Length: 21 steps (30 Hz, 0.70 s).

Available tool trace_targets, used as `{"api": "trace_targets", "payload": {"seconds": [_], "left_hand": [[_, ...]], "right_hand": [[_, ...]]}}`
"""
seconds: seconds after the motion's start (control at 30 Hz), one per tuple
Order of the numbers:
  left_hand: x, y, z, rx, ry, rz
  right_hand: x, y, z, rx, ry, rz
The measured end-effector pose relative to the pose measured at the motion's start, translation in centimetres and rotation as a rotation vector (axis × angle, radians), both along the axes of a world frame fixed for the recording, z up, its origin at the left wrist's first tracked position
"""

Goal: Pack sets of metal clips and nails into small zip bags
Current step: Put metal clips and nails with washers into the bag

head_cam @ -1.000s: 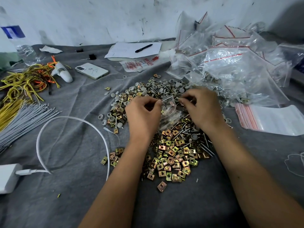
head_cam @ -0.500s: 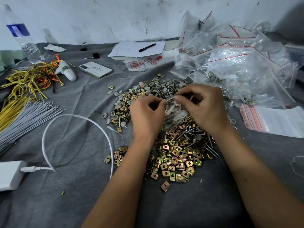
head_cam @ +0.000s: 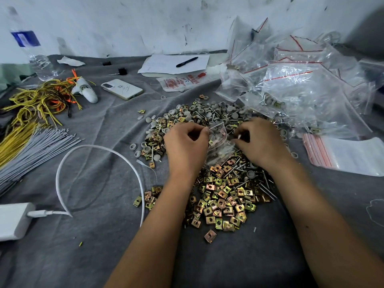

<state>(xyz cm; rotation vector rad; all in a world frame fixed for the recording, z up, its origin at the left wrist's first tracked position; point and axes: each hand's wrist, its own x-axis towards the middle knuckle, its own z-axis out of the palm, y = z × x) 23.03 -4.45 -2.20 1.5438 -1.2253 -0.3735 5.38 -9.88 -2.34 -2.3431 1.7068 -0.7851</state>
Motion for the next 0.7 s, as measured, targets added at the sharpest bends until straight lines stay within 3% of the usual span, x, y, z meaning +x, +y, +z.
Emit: {"api": "trace_targets", "payload": {"seconds": [0.2, 0.3, 0.4, 0.53, 0.6, 0.7], "left_hand": [[-0.1, 0.0, 0.1, 0.003, 0.006, -0.001], [-0.1, 0.0, 0.1, 0.006, 0.015, -0.015], [-0.2, 0.1, 0.3, -0.001, -0.004, -0.016], [-0.3, 0.3, 0.4, -0.029, -0.051, -0.029], [-0.3, 0.4, 0.4, -0.041, -0.059, -0.033], [-0.3, 0.3, 0.4, -0.030, -0.050, -0.029]], "right_hand": [[-0.2, 0.4, 0.3, 0.024, -0.152, -0.017], [-0.2, 0.6, 0.8, -0.109, -0.367, -0.017], [0.6, 1.6, 1.7, -0.182, -0.616, 0.175], [1.8, 2.4, 1.8, -0.206, -0.527, 0.380], [1.9, 2.2, 1.7, -0.210, -0.456, 0.371], [1.5, 2.0, 1.7, -0.222, -0.526, 0.343]]}}
